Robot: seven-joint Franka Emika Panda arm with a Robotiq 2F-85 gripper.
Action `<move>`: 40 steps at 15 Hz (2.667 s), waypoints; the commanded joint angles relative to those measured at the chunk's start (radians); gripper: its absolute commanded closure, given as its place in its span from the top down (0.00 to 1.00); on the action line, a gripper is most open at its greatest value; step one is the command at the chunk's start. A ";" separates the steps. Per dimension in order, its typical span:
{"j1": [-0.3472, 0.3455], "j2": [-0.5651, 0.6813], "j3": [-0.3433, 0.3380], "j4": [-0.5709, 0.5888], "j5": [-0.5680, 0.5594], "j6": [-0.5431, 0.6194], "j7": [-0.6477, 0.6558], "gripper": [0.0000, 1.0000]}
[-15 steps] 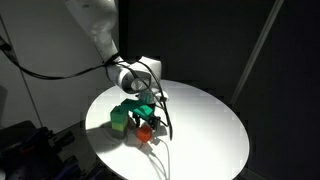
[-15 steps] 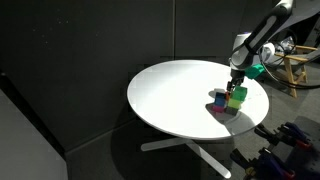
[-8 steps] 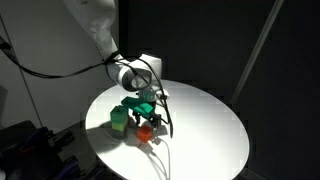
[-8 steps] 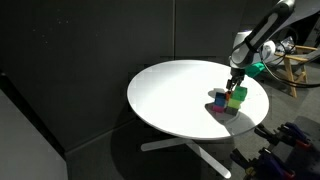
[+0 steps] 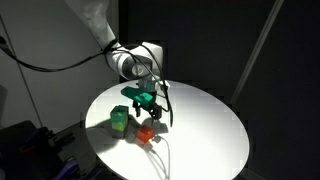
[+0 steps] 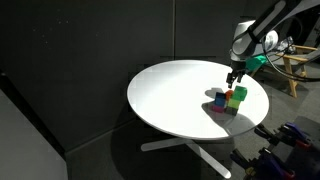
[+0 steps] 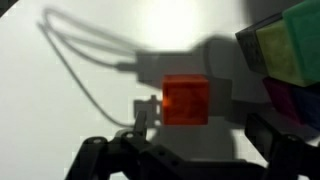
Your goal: Put the orange building block on the table
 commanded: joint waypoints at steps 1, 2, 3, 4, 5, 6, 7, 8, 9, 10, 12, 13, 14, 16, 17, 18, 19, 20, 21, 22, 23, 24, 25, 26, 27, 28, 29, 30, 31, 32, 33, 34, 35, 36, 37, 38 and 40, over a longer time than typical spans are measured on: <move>0.024 -0.065 -0.007 -0.002 -0.016 -0.067 0.043 1.00; 0.028 -0.073 -0.006 0.003 -0.016 -0.077 0.049 1.00; 0.034 -0.080 -0.005 0.010 -0.016 -0.091 0.056 1.00; 0.040 -0.089 -0.005 0.013 -0.017 -0.101 0.064 1.00; 0.046 -0.095 -0.004 0.017 -0.018 -0.109 0.071 1.00; 0.051 -0.103 -0.004 0.019 -0.019 -0.120 0.076 1.00; 0.056 -0.114 -0.001 0.018 -0.017 -0.126 0.078 1.00; 0.062 -0.122 0.000 0.019 -0.018 -0.134 0.082 1.00; 0.069 -0.130 0.002 0.019 -0.020 -0.143 0.088 1.00; 0.076 -0.140 0.004 0.016 -0.021 -0.148 0.090 1.00; 0.093 -0.155 0.008 0.011 -0.031 -0.159 0.108 1.00; 0.101 -0.161 0.010 0.011 -0.035 -0.167 0.114 1.00; 0.111 -0.165 0.012 0.012 -0.043 -0.176 0.126 1.00; 0.130 -0.169 0.019 0.017 -0.053 -0.199 0.152 1.00; 0.139 -0.171 0.024 0.019 -0.055 -0.208 0.166 1.00; 0.147 -0.172 0.029 0.020 -0.056 -0.218 0.177 1.00; 0.155 -0.174 0.034 0.020 -0.057 -0.225 0.188 1.00; 0.162 -0.178 0.039 0.017 -0.057 -0.230 0.197 1.00; 0.168 -0.184 0.044 0.012 -0.057 -0.233 0.200 1.00; 0.174 -0.189 0.049 0.008 -0.057 -0.238 0.204 1.00; 0.178 -0.197 0.053 0.003 -0.057 -0.241 0.206 1.00; 0.182 -0.202 0.058 0.000 -0.058 -0.245 0.209 1.00; 0.186 -0.208 0.061 -0.003 -0.059 -0.247 0.213 1.00; 0.188 -0.215 0.065 -0.006 -0.059 -0.251 0.213 1.00; 0.192 -0.224 0.068 -0.010 -0.061 -0.255 0.217 1.00; 0.194 -0.232 0.070 -0.015 -0.061 -0.257 0.217 1.00; 0.196 -0.237 0.072 -0.017 -0.063 -0.260 0.217 1.00; 0.197 -0.242 0.074 -0.019 -0.064 -0.262 0.217 1.00; 0.186 -0.203 0.076 0.003 -0.038 -0.244 0.185 1.00; 0.187 -0.206 0.078 0.002 -0.039 -0.245 0.185 1.00; 0.187 -0.205 0.078 0.002 -0.039 -0.245 0.185 1.00; 0.186 -0.203 0.078 0.002 -0.039 -0.245 0.185 1.00; 0.186 -0.200 0.078 0.002 -0.039 -0.245 0.185 1.00; 0.186 -0.199 0.078 0.002 -0.039 -0.245 0.185 1.00; 0.186 -0.199 0.078 0.002 -0.039 -0.245 0.185 1.00; 0.186 -0.198 0.078 0.002 -0.039 -0.245 0.185 1.00; 0.186 -0.198 0.078 0.002 -0.039 -0.245 0.185 1.00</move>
